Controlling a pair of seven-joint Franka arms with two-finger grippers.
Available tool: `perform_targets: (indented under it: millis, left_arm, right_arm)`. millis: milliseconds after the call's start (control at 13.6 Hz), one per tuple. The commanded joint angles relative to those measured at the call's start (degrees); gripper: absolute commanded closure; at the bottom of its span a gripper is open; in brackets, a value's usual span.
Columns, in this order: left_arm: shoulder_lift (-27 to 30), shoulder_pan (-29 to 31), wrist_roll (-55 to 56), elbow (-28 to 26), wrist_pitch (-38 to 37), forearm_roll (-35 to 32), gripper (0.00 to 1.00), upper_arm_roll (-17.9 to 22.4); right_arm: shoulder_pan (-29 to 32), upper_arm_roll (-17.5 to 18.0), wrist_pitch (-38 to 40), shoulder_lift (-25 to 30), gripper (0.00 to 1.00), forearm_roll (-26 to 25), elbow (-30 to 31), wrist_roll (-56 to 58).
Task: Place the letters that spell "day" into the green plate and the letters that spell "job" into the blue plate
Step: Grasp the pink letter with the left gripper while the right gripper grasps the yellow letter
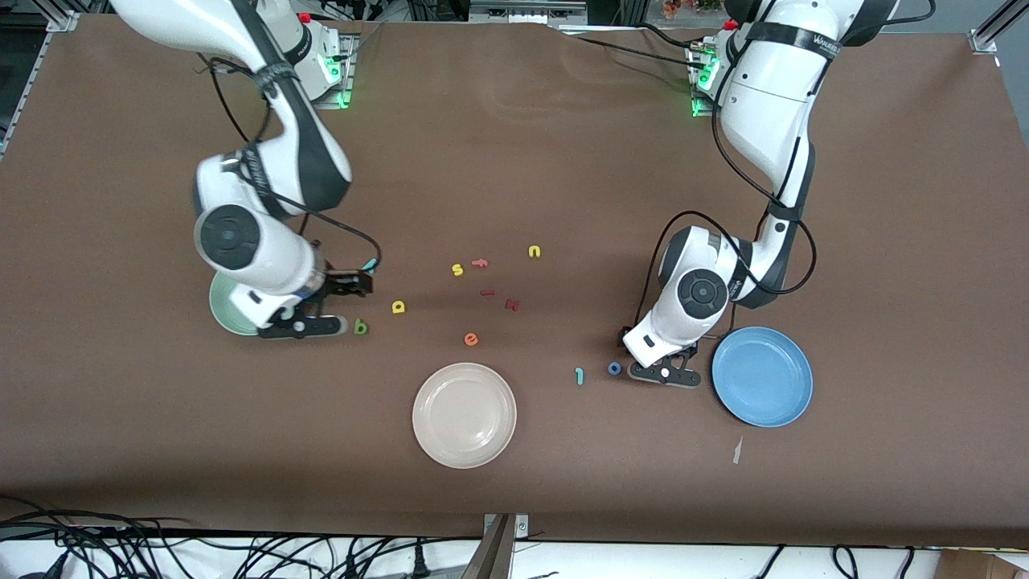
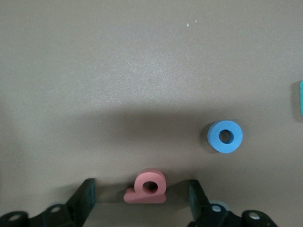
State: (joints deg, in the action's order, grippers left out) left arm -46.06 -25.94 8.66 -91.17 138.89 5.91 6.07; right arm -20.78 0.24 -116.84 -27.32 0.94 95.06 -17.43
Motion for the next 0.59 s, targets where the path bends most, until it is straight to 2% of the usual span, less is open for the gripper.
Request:
perform_targets:
  millis: [0,147,294,515]
  left_arm:
    - [-0.8,-1.0,-0.8,0.7,0.2,1.3,0.47,1.2]
    - [-1.1,-1.0,-1.1,0.7,0.3,1.3,0.66,1.3]
    - [-1.2,-1.0,-1.3,0.7,0.3,1.2,0.97,1.3]
    - [-1.0,-1.0,-1.3,0.8,0.3,1.1,1.0,1.8]
  right_arm:
    - [-2.0,-0.3,-4.3,-3.3,0.0,0.8,-0.3,-4.5]
    - [-3.1,-0.3,-8.6,-5.1,0.0,3.1,1.4,-6.9]
    - [-3.5,-0.3,-15.8,-5.7,0.0,3.1,5.3,-7.0]
    - [-3.8,-0.3,-18.5,-8.1,0.0,3.1,5.8,-7.1]
